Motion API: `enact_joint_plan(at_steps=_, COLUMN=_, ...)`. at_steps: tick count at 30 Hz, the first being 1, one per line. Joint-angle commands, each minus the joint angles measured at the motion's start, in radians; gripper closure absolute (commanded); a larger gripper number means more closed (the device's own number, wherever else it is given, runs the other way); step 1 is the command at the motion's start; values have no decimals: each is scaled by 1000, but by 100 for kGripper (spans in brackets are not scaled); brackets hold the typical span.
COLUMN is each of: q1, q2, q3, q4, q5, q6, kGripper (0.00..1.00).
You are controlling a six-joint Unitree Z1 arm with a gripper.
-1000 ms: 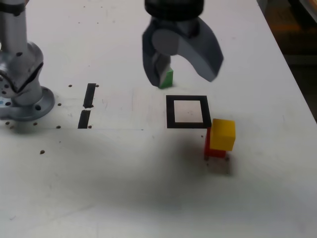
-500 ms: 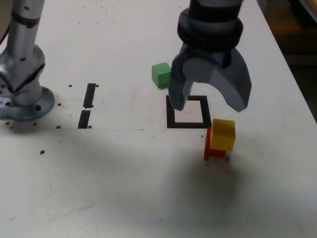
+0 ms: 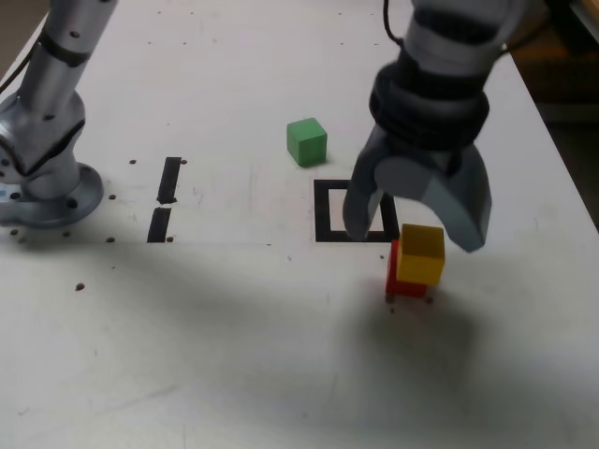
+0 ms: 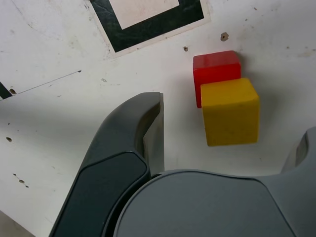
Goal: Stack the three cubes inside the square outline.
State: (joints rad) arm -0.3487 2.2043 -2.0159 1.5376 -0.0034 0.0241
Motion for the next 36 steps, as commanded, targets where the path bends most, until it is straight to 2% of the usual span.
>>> enact_joint_plan(at_steps=1, q1=-1, q2=13, q3=-13, q4=1, q5=-1, q6=1, kGripper=4)
enact_joint_plan(at_steps=16, q1=-1, q2=109, q3=-51, q4=2, q5=-2, q6=0, kGripper=5)
enact_joint_plan(at_steps=21, q1=0, q2=130, q3=-59, q4=7, q5=-7, q6=0, kGripper=11)
enact_joint_plan(at_steps=26, q1=3, q2=137, q3=-63, q4=27, q5=-12, q6=0, kGripper=29)
enact_joint_plan(at_steps=33, q1=5, q2=138, q3=-86, q4=26, q5=-15, q6=10, kGripper=74)
enact_joint_plan(at_steps=36, q1=5, q2=139, q3=-98, q4=22, q5=-20, q6=18, kGripper=81)
